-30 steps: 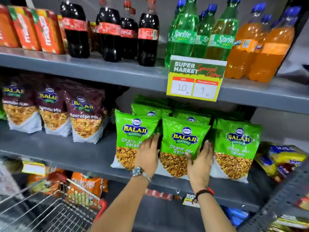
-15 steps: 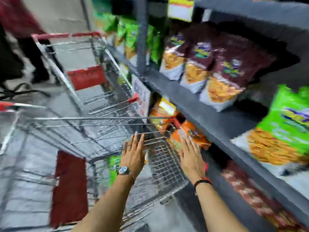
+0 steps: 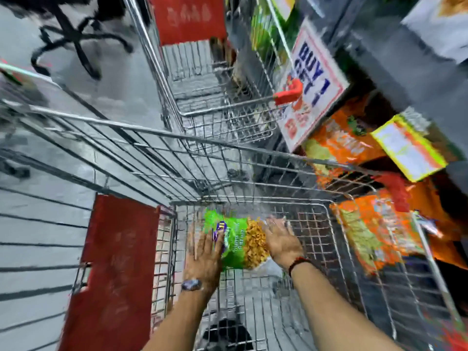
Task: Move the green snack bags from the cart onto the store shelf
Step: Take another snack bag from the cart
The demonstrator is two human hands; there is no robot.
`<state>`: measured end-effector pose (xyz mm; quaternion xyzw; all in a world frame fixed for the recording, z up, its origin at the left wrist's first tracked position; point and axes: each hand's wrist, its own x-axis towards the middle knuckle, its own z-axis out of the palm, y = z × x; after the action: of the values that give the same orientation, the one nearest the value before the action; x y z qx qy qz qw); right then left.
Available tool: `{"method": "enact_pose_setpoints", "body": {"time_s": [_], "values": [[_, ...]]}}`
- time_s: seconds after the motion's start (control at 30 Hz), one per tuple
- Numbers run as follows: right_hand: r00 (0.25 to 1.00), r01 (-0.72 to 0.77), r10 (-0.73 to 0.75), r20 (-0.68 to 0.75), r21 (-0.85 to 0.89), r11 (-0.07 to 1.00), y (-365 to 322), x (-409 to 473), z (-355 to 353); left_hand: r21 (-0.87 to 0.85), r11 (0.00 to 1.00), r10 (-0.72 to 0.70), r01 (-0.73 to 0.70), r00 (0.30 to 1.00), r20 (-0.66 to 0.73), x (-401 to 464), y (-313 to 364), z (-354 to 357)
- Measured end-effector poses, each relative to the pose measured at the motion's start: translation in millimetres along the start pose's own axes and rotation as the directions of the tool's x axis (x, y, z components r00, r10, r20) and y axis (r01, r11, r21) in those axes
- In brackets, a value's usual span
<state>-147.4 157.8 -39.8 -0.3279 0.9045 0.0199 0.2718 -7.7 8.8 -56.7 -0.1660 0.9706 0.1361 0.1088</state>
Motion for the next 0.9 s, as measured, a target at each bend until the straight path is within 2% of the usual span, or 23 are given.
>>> {"method": "enact_pose_setpoints", "body": {"time_s": [0.07,0.17,0.2,0.27,0.37,0.43,0.5,0.57,0.63,0.7,0.83,0.9], "values": [[1.000,0.025,-0.025,0.017,-0.011,1.000,3,26,8,-0.017,0.996,-0.085,0.088,0.991,0.102,9,-10,28],[0.990,0.015,-0.008,0.141,-0.048,0.999,13,45,26,-0.112,0.983,-0.141,0.149,0.987,0.078,16,-15,53],[0.991,-0.002,0.011,0.133,-0.064,0.998,15,40,31,-0.155,0.968,-0.183,0.195,0.979,0.091,20,-15,56],[0.992,-0.125,0.122,-0.043,-0.086,0.988,13,16,49,-0.241,0.913,-0.315,0.330,0.944,0.098,38,-16,56],[0.944,-0.330,0.327,0.042,0.161,0.930,-7,-32,61,-0.411,0.757,-0.529,0.508,0.846,0.070,60,-16,48],[0.896,-0.442,0.424,0.131,0.179,0.879,-11,-49,75,-0.464,0.692,-0.576,0.553,0.810,0.107,63,-10,48],[0.862,-0.508,0.479,0.167,0.275,0.817,-9,-49,82,-0.509,0.659,-0.555,0.554,0.815,0.167,58,1,52],[0.839,-0.523,0.522,0.157,0.501,0.690,-4,-39,78,-0.594,0.633,-0.436,0.496,0.863,0.257,47,17,57],[0.815,-0.509,0.557,0.158,0.655,0.559,-2,-31,74,-0.688,0.550,-0.312,0.473,0.881,0.356,37,31,62],[0.808,-0.494,0.562,0.174,0.721,0.486,-3,-26,72,-0.736,0.462,-0.276,0.495,0.869,0.411,34,40,61],[0.783,-0.528,0.581,0.223,0.731,0.431,-7,-26,57,-0.760,0.458,-0.287,0.462,0.885,0.366,36,49,47],[0.780,-0.503,0.594,0.196,0.762,0.409,-11,-33,44,-0.775,0.472,-0.284,0.420,0.905,0.317,34,55,31]]}}
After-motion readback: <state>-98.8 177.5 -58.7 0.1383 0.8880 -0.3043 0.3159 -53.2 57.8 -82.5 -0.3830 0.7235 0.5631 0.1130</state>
